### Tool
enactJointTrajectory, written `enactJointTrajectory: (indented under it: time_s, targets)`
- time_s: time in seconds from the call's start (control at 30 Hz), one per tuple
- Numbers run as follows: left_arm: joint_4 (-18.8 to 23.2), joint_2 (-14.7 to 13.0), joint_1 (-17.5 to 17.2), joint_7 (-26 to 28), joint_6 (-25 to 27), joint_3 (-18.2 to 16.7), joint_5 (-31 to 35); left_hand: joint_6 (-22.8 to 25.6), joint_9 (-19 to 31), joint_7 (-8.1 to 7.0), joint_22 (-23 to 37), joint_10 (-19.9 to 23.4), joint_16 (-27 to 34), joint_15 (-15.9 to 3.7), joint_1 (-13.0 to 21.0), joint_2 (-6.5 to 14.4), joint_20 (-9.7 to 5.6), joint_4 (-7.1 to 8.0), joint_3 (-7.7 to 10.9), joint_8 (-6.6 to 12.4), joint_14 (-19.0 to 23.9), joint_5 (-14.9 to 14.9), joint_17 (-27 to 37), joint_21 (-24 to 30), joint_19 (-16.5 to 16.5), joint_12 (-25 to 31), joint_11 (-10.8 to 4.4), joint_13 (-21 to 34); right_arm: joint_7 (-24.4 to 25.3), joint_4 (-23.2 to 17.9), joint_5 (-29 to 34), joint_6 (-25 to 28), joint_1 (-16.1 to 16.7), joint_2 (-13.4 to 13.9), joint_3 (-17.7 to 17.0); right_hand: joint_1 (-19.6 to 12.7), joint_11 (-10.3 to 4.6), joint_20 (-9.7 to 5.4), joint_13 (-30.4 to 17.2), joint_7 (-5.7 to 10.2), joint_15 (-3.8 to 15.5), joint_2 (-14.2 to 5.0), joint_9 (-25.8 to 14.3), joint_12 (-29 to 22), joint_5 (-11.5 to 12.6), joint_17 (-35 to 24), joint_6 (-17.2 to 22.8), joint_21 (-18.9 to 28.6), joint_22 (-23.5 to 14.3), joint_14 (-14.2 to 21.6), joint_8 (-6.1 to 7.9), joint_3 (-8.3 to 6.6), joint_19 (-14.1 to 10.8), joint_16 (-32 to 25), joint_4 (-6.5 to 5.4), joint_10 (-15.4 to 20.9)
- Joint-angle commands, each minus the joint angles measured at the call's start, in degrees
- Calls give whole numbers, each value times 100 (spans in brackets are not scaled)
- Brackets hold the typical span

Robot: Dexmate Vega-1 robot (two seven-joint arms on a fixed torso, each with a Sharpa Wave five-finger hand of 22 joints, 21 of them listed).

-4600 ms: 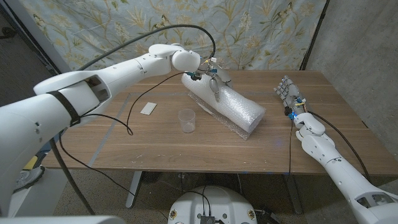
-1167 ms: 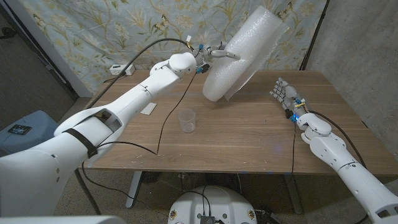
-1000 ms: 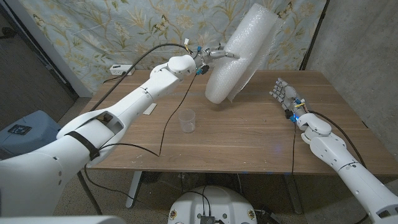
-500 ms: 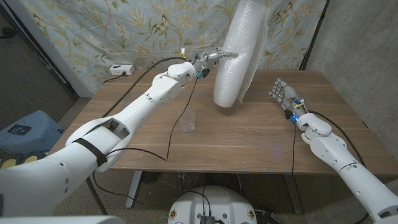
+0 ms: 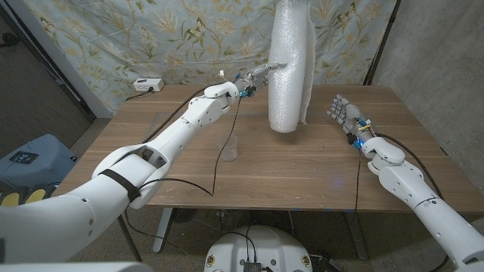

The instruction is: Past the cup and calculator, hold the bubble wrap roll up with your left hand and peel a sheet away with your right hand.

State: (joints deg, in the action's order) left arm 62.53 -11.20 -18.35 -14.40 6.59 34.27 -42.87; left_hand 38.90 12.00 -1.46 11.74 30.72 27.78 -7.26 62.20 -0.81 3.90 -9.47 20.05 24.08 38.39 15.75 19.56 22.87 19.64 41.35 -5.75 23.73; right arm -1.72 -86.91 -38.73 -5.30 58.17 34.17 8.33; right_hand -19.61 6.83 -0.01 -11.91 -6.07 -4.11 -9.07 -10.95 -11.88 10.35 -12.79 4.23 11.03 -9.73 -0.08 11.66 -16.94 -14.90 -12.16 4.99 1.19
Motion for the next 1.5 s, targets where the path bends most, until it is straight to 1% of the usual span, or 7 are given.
enactJointTrajectory:
  time_s: [0.03,0.27,0.4,0.57,0.7,0.97,1.5]
  targets:
    - [-650,318,31,-403,276,-212,-765,334,607,100,8,219,29,14,498,573,-14,35,37,534,-28,85,21,37,-25,-6,-158,771,13,-156,63,67,91,149,-86,5,65,9,-21,-60,-53,25,1,-36,-12,0,97,17,-19,-16,50,-36,12,-29,48,54]
    - [-1509,617,214,-894,280,-311,-1122,290,624,98,8,174,1,0,497,587,-24,41,43,531,-72,110,15,36,-48,-39,-164,791,52,-362,131,55,251,280,-217,-28,102,19,-12,-112,-91,34,5,-54,-9,12,226,17,-19,5,82,-54,15,-31,84,124]
    - [-1919,748,330,-1089,513,-360,-1345,291,629,88,8,175,-7,3,487,592,-40,48,44,536,-73,119,9,36,-56,-45,-176,799,84,-512,153,90,371,347,-301,-39,100,33,-9,-112,-101,38,6,-59,-8,16,242,15,-19,3,81,-60,21,-27,97,146]
    - [-2134,802,382,-1155,775,-363,-1492,298,632,70,8,180,-28,-9,474,587,-65,51,51,544,-54,137,-14,42,-55,-56,-186,812,172,-844,259,258,554,546,-440,11,173,94,2,-179,-155,151,11,-71,-32,21,349,0,-19,-19,95,-7,67,-13,116,213]
    - [-2129,768,381,-1142,1027,-350,-1572,308,630,82,7,196,-20,-5,480,592,-60,47,49,550,-51,148,-6,46,-53,-59,-178,821,334,-1278,485,514,726,825,-603,-27,237,134,14,-233,-212,186,14,-104,-30,42,499,2,-19,-6,123,-12,78,-5,172,346]
    - [-1942,609,376,-1015,1430,-303,-1623,295,626,110,7,205,-23,21,482,599,-39,44,51,547,-48,169,-7,55,-48,-72,-152,838,504,-1897,711,1069,910,1046,-868,-110,351,238,28,-325,-311,234,18,-135,-22,71,654,13,-18,115,135,-32,59,-27,267,509]
    - [-1518,356,299,-784,1997,-275,-1718,274,638,178,10,213,-38,93,475,606,34,42,57,552,-37,215,-24,69,-56,-105,-63,872,319,-2360,866,1469,976,910,-1141,-155,427,354,36,-392,-409,289,19,-109,-23,85,669,9,-18,145,97,-30,73,-18,323,527]
